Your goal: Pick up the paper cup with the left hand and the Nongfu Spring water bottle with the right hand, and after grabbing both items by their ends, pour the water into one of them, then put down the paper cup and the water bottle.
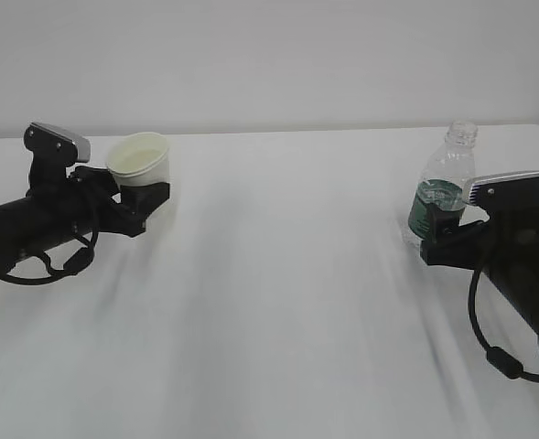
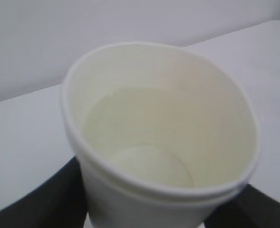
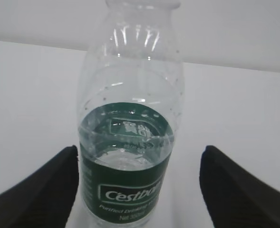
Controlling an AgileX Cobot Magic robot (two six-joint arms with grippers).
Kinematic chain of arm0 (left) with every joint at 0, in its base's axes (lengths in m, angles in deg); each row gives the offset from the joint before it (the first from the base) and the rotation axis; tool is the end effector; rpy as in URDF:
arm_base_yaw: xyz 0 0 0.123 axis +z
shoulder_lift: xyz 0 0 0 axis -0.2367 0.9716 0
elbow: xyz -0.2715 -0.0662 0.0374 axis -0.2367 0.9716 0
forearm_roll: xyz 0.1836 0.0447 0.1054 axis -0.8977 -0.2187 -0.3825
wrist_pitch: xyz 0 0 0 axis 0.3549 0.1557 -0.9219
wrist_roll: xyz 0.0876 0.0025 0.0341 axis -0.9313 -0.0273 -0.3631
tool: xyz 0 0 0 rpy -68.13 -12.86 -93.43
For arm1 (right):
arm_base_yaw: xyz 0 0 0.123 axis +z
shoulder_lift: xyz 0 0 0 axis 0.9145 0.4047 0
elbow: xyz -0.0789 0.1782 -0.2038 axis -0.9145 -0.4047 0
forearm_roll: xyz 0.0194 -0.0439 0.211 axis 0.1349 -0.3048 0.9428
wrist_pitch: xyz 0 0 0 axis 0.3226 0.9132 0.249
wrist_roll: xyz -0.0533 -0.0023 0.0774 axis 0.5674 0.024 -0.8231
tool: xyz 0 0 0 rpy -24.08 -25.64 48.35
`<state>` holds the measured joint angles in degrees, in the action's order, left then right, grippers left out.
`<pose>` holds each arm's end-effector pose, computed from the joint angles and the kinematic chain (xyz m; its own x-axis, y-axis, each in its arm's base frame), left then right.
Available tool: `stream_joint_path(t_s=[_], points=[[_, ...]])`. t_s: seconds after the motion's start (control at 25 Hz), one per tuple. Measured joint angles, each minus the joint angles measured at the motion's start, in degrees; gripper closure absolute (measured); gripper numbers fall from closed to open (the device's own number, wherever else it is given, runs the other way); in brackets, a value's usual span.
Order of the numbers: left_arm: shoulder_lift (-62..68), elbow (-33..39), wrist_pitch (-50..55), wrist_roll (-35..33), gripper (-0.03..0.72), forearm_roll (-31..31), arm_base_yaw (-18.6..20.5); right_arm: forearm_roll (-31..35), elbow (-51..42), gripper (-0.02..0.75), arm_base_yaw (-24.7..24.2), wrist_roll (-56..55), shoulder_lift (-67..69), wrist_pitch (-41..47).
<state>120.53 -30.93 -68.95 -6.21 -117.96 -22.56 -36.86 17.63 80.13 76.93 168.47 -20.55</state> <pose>0.3519 -0.0974 0.1365 -0.2108 0.0702 -0.9750 0.5751 0.8154 -0.0656 0.2955 0.0560 0.1297 -0.2459 -0.1628 -0.9555 -0.0932 0.9852 -0.1438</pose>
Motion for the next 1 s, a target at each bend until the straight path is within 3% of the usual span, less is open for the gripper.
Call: stream_joint_path(t_s=[0.6,1.0], points=[[0.00,0.00,0.03,-2.51,0.221,7.00,5.09,0.00,0.00,0.144,0.00,-0.51,0.00,0.00],[1.22,0.00,-1.36,-6.71,0.223,13.45,5.99,0.00,0.00,0.144,0.00,-0.51,0.00,0.00]])
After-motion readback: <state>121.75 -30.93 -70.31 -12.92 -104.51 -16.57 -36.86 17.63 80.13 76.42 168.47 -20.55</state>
